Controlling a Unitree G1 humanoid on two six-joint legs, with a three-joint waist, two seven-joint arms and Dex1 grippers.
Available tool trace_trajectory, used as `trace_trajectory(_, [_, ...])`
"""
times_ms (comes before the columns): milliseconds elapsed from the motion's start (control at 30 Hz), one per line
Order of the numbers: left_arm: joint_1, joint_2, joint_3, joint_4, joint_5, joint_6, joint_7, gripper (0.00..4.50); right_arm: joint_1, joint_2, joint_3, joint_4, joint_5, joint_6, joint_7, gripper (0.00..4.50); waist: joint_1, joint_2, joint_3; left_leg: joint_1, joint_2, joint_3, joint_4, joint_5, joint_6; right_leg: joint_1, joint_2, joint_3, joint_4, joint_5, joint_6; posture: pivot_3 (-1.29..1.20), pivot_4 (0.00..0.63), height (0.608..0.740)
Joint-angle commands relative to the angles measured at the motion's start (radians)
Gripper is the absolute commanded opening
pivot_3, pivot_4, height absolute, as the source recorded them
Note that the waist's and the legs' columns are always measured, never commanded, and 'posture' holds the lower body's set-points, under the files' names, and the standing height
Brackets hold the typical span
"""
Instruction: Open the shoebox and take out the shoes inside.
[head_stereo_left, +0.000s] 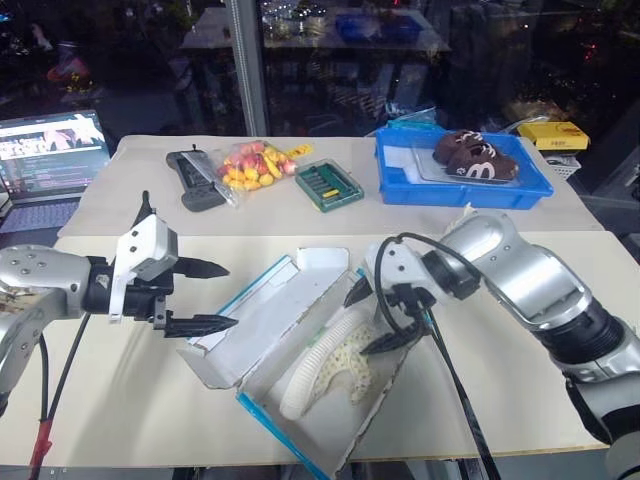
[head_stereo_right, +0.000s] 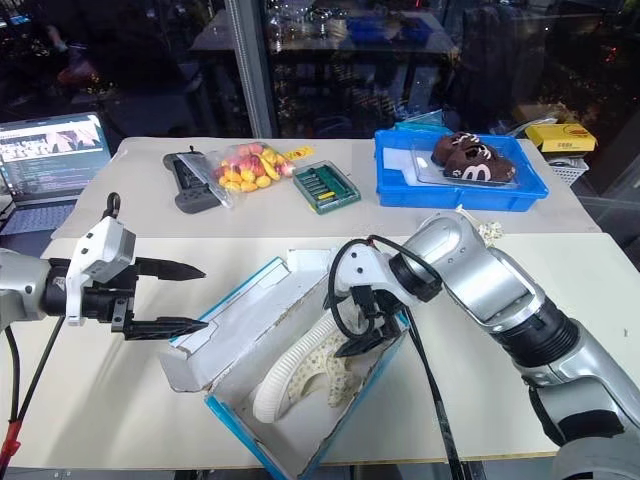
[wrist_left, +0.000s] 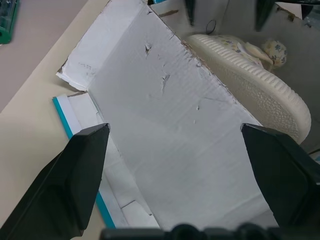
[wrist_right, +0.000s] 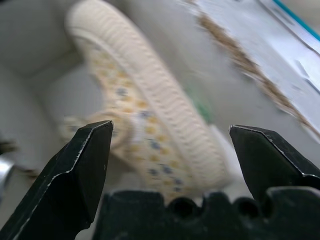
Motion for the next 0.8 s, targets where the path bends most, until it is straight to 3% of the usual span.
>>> trace_trajectory(33, [-0.018, 0.003, 0.014, -0.023, -0.016, 0.002, 0.006, 4.50, 0.005, 0.037, 0.022, 0.000, -0.040, -0.034, -0.030, 4.38, -0.001, 0.000, 0.000, 0.000, 0.000, 0.000, 0.000, 0.000, 0.000, 0.000, 0.000, 0.000, 0.000, 0.000, 0.000, 0.00, 0.150, 0.740])
trace_trajectory(367, [0.009, 0.008, 0.036, -0.038, -0.023, 0.009, 0.017, 4.50, -0.014, 0.100, 0.064, 0.027, -0.075, -0.071, -0.009, 4.38, 0.000, 0.000, 0.000, 0.001, 0.000, 0.000, 0.001, 0.001, -0.002, -0.002, 0.000, 0.000, 0.008, -0.001, -0.001, 0.00, 0.150, 0.740])
trace_trajectory(600, [0.006, 0.015, 0.038, -0.033, -0.026, 0.014, 0.022, 4.50, 0.050, 0.108, 0.166, 0.058, -0.178, -0.152, -0.011, 4.38, 0.000, 0.000, 0.000, 0.001, 0.000, -0.001, 0.001, 0.001, -0.002, -0.003, 0.000, 0.000, 0.010, -0.002, -0.001, 0.00, 0.150, 0.740])
trace_trajectory(633, [0.004, 0.014, 0.039, -0.032, -0.028, 0.015, 0.022, 4.50, 0.052, 0.119, 0.169, 0.063, -0.180, -0.146, -0.016, 3.88, 0.000, 0.000, 0.000, 0.001, 0.000, -0.001, 0.001, 0.001, -0.002, -0.003, 0.000, 0.000, 0.010, -0.002, -0.001, 0.00, 0.150, 0.740])
trace_trajectory(667, [0.004, 0.016, 0.036, -0.030, -0.025, 0.014, 0.020, 4.50, 0.055, 0.126, 0.171, 0.068, -0.184, -0.145, -0.019, 3.76, 0.000, 0.000, 0.000, 0.001, 0.000, -0.001, 0.002, 0.002, -0.003, -0.003, 0.000, 0.000, 0.010, -0.002, -0.001, 0.00, 0.150, 0.740])
trace_trajectory(800, [-0.008, 0.021, 0.025, -0.020, -0.019, 0.009, 0.010, 4.50, 0.061, 0.141, 0.159, 0.077, -0.189, -0.135, -0.025, 2.43, 0.000, 0.000, 0.000, 0.003, 0.000, -0.001, 0.002, 0.003, -0.004, -0.002, 0.001, 0.000, 0.012, -0.002, -0.001, 0.00, 0.150, 0.740])
